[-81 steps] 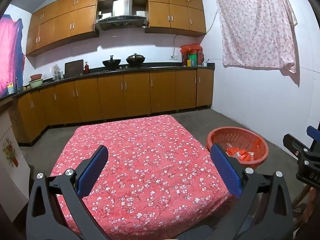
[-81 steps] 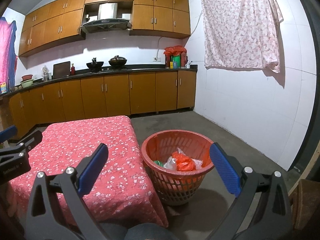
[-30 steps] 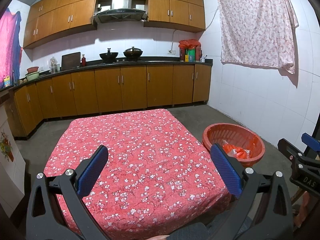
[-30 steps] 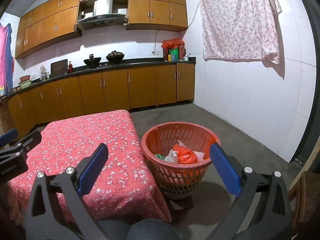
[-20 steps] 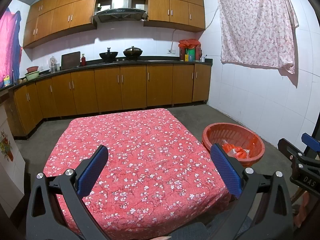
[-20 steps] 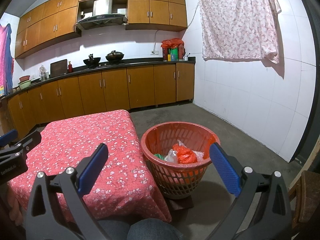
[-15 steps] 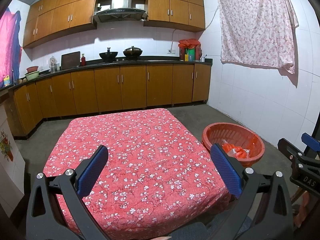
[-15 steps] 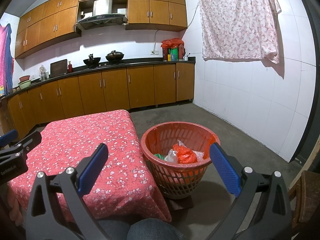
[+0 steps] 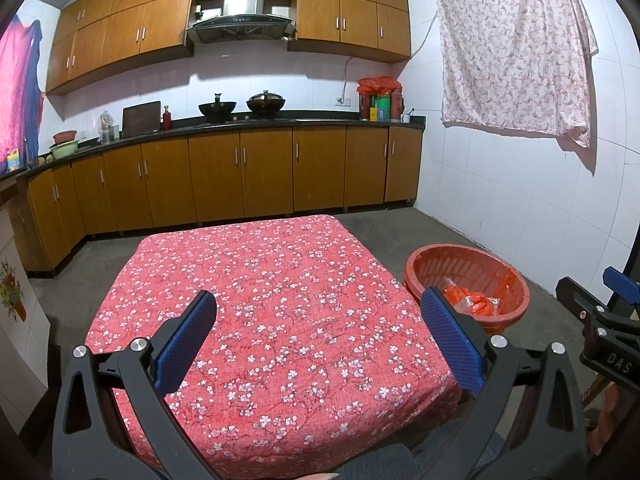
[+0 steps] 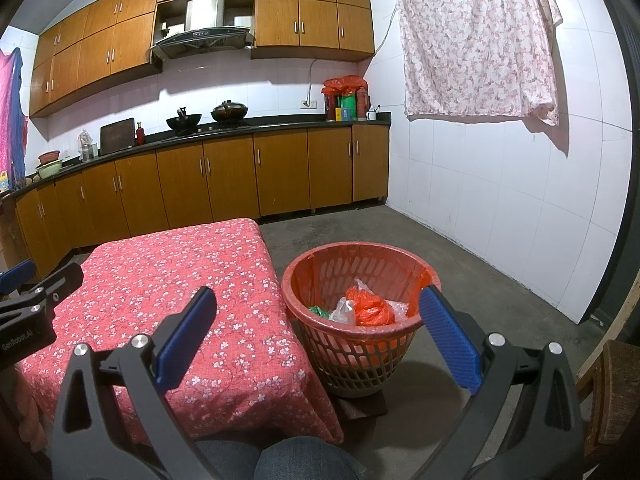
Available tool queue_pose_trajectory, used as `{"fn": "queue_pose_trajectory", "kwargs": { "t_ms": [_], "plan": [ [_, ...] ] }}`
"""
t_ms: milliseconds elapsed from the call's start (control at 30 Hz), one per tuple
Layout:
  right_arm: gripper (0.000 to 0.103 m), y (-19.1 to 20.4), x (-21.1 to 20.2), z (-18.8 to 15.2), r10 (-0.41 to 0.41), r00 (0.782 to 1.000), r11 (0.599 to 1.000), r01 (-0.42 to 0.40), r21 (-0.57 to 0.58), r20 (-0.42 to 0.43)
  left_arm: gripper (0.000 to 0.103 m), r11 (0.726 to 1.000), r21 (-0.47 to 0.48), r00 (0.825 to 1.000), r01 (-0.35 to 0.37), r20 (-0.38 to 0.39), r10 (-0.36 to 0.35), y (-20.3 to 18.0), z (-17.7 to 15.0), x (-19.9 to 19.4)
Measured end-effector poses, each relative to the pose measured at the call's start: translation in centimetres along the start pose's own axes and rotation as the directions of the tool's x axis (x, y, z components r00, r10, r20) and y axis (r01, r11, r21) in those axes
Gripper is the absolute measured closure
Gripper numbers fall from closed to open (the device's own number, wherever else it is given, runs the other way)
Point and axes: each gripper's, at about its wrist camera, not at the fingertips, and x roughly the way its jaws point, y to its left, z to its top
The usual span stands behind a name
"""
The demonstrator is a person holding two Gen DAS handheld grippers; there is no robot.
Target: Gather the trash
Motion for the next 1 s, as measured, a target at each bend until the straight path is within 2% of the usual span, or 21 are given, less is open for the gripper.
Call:
{"fn": "queue_pose_trajectory", "kwargs": {
  "t_ms": [1000],
  "plan": [
    [0.004,0.35,-0.07,-0.45,0.001,1.000,1.000,-0.001,0.002,-0.004,0.002,1.000,-0.006,1.000,-0.002,-0.015,0.002,-0.15,-0.90,0.16]
  ]
}}
